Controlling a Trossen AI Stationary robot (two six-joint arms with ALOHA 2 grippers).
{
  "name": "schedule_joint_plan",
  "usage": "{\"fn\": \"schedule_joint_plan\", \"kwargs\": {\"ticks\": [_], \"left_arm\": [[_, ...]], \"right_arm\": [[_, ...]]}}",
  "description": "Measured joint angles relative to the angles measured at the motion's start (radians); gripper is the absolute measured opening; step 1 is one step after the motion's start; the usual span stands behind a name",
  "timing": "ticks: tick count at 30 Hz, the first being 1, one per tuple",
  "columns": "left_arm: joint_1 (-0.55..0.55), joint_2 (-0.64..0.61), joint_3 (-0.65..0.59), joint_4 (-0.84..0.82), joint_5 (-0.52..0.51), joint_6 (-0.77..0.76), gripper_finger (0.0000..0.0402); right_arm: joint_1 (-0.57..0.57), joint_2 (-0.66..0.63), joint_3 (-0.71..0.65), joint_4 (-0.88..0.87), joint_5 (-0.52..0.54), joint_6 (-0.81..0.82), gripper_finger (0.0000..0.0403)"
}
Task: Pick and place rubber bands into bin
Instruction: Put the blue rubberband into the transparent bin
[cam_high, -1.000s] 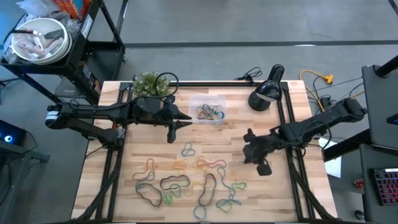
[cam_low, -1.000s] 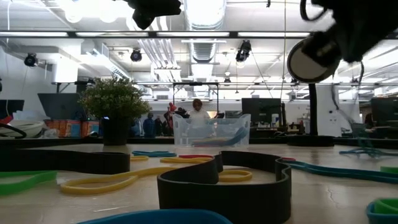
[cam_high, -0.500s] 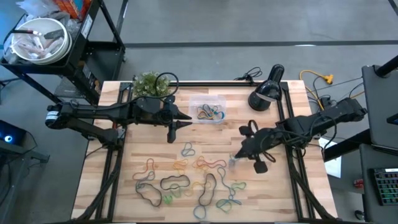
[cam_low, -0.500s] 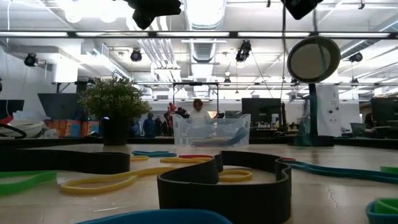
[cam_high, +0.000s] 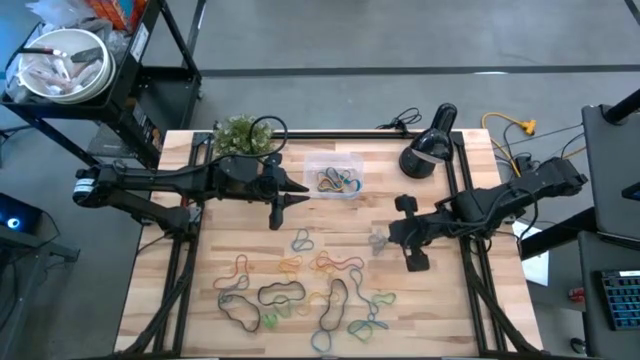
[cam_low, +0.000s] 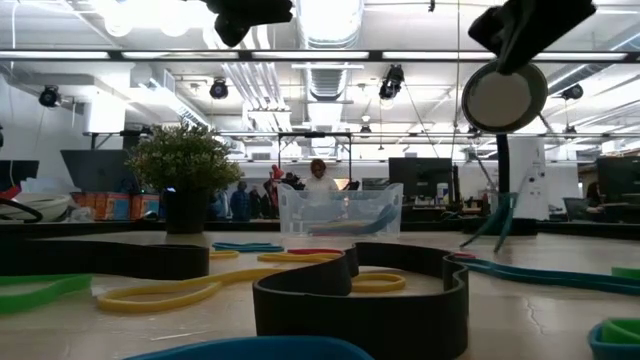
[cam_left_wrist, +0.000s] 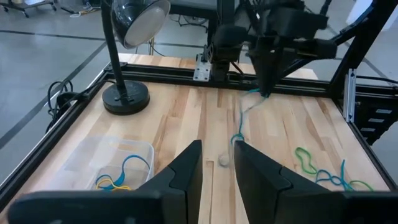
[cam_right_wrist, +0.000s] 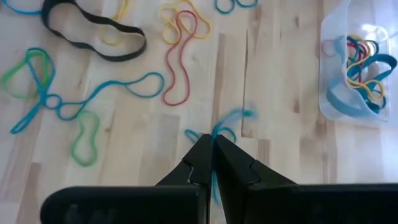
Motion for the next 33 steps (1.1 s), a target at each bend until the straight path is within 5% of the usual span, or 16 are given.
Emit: {"fn": "schedule_joint_plan", "kwargs": {"ticks": [8,13,18,33], "left_arm": [[-0.010,0.040,0.001,0.028,0.153,0.002,0.0077],[-0.030,0.167,0.001,0.143,0.217,0.006,0.0077],[-0.034,0.354,0.024,0.302,0.227,0.012,0.0077],[-0.042,0.774,0.308,0.321,0.216,0.065,0.0077]], "right_arm": [[-0.001,-0.001,-0.036,0.009,0.001,0.010,0.0008],[-0.001,-0.002,-0.055,0.011,-0.004,0.014,0.0008],[-0.001,-0.002,-0.085,0.011,-0.020,0.028,0.0008],[-0.001,-0.004,-0.099,0.134,-0.030,-0.042,0.0008]]}}
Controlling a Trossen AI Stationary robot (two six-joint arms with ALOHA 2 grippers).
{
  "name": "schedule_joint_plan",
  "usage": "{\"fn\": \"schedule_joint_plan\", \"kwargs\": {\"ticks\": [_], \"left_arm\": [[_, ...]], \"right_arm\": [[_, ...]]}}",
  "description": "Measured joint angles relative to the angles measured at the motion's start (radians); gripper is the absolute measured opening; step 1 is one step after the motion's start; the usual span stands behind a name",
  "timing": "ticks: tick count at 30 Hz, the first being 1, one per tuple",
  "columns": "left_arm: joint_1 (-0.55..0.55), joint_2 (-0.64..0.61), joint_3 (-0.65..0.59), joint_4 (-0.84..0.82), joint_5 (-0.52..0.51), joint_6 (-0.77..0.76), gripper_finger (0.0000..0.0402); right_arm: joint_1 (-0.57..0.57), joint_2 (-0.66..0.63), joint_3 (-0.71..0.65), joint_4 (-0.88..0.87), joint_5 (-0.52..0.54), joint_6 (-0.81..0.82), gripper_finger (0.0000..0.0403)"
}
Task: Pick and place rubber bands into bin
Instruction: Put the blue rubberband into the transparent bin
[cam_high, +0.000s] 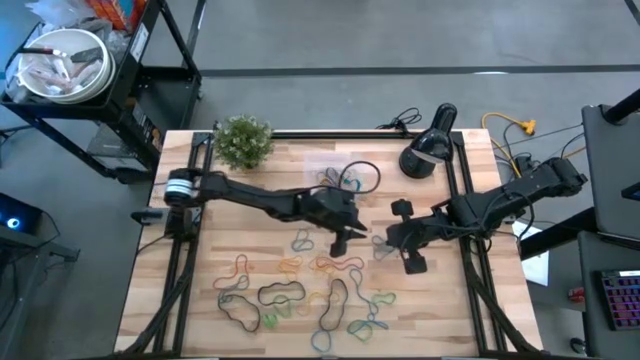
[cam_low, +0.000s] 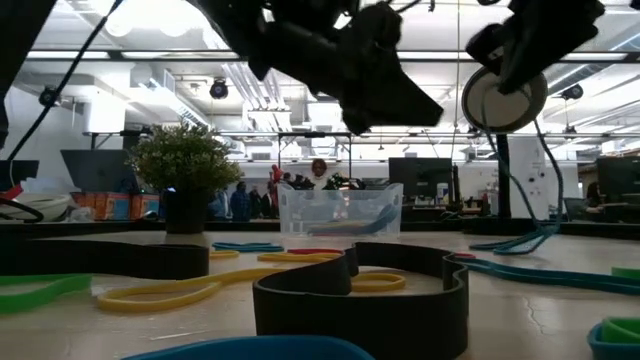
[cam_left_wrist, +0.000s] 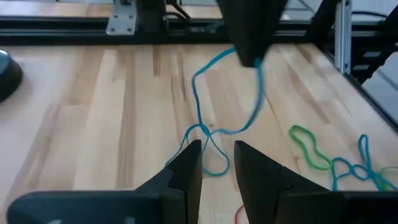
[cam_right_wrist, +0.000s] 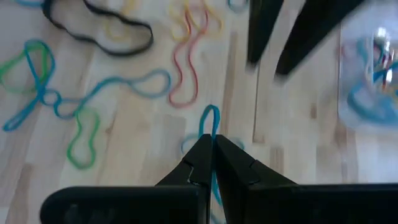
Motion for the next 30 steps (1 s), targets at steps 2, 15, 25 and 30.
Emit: {"fn": "schedule_joint_plan", "kwargs": {"ticks": [2,15,25,30], "left_arm": [[0.000,0.020,0.018,-0.028,0.000,0.001,0.0077],[-0.010,0.036,-0.012,-0.070,0.013,0.017,0.0077],[-0.035,0.059,-0.017,-0.064,0.083,0.103,0.0077],[-0.047,0.068,-0.017,-0.043,0.075,0.161,0.0077]], "right_arm": [[0.000,0.000,-0.004,0.056,-0.002,-0.032,0.0008],[0.000,0.005,-0.006,0.289,-0.005,-0.112,0.0008],[0.000,0.055,-0.006,0.367,-0.035,-0.115,0.0008],[0.000,0.138,0.015,0.392,-0.085,-0.115,0.0008]]}}
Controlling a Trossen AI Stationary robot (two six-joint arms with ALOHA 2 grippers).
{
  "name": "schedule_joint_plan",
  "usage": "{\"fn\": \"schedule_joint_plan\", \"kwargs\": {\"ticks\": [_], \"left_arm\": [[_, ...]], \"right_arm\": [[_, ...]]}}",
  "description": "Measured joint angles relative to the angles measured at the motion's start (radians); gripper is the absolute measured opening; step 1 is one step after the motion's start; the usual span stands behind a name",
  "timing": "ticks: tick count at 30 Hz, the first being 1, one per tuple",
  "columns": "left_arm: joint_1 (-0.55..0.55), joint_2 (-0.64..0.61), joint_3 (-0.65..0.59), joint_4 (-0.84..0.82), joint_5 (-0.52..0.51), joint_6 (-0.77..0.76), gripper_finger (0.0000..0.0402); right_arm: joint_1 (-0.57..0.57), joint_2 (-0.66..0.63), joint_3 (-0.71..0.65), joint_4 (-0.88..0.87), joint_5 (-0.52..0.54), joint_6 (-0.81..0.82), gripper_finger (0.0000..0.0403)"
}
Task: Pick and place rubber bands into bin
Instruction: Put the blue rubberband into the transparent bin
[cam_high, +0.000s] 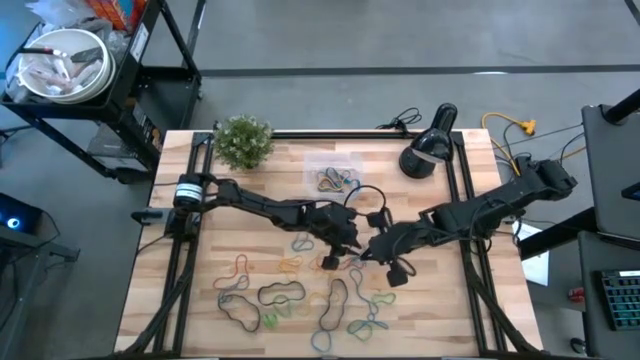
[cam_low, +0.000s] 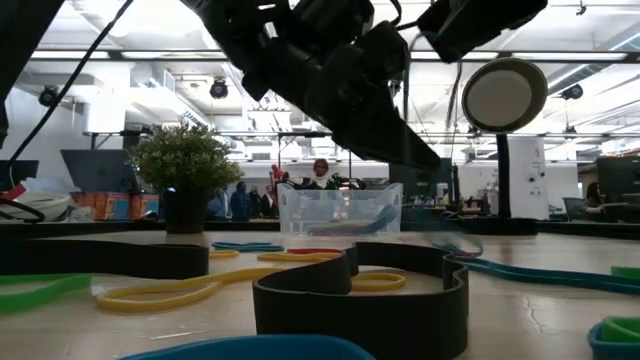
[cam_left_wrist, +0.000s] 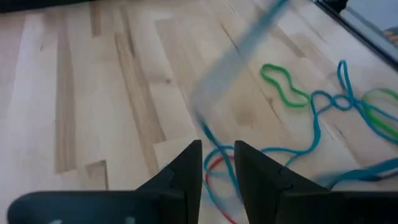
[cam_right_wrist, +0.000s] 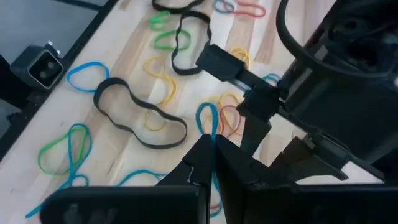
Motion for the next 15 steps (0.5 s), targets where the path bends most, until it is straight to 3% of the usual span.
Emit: {"fn": "schedule_joint_plan", "kwargs": {"ticks": [15], "left_arm": [[-0.023,0.003,-0.045,-0.002,0.000,0.075,0.0077]], "right_arm": [[0.000,0.054,0.155,-0.028,-0.024,-0.078,0.0008]]}}
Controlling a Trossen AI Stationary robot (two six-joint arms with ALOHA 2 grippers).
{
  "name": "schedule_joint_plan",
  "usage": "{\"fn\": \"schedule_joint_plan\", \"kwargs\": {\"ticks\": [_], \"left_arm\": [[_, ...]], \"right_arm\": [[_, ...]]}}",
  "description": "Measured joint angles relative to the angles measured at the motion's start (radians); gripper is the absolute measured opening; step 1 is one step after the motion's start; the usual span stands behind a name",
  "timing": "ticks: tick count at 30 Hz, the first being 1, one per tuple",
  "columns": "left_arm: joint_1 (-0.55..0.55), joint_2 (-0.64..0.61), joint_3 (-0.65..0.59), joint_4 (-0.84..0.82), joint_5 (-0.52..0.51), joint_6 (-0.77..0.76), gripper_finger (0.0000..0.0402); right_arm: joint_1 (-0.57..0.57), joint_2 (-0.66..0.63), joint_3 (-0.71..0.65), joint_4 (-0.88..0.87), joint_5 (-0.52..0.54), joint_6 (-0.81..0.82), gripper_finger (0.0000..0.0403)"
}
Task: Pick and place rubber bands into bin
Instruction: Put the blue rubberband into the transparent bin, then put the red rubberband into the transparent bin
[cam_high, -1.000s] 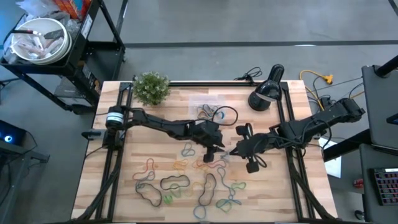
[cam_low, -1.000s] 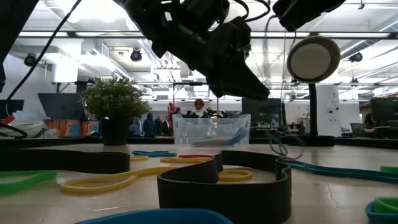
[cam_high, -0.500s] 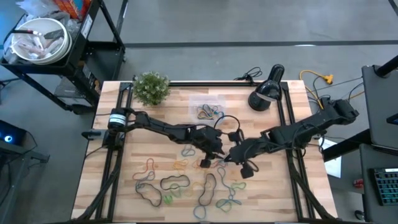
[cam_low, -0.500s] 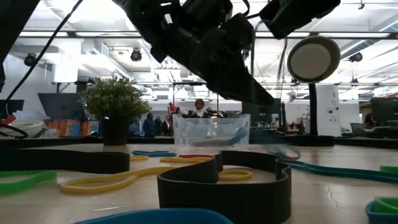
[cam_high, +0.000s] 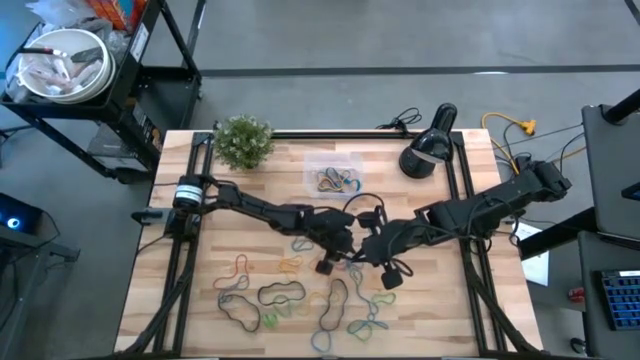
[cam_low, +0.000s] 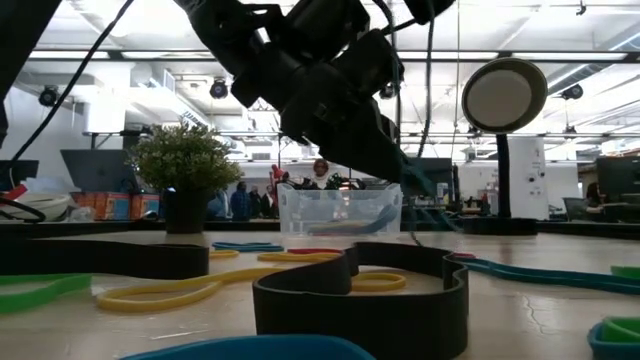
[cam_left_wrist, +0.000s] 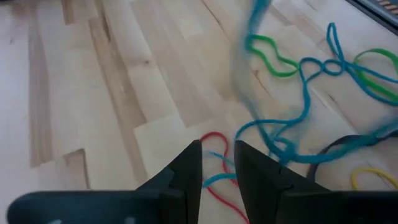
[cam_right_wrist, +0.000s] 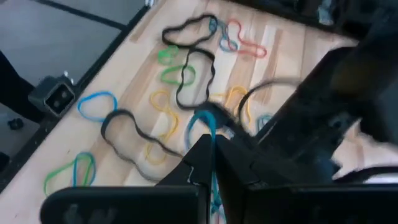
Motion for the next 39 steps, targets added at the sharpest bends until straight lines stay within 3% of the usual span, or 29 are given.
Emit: {"fn": "schedule_joint_plan", "kwargs": {"ticks": [16,26,39], "left_arm": [[-0.016,-0.006,0.003,-0.080,0.000,-0.010,0.0077],[-0.016,-0.008,0.001,-0.108,0.000,-0.012,0.0077],[-0.016,-0.008,0.004,-0.103,0.001,-0.065,0.0077]], "right_arm": [[0.000,0.000,0.019,-0.106,0.006,0.035,0.0008],[-0.011,0.006,-0.039,-0.254,0.008,0.163,0.0010],[-0.031,0.005,-0.148,-0.384,-0.014,0.367,0.0090]]}}
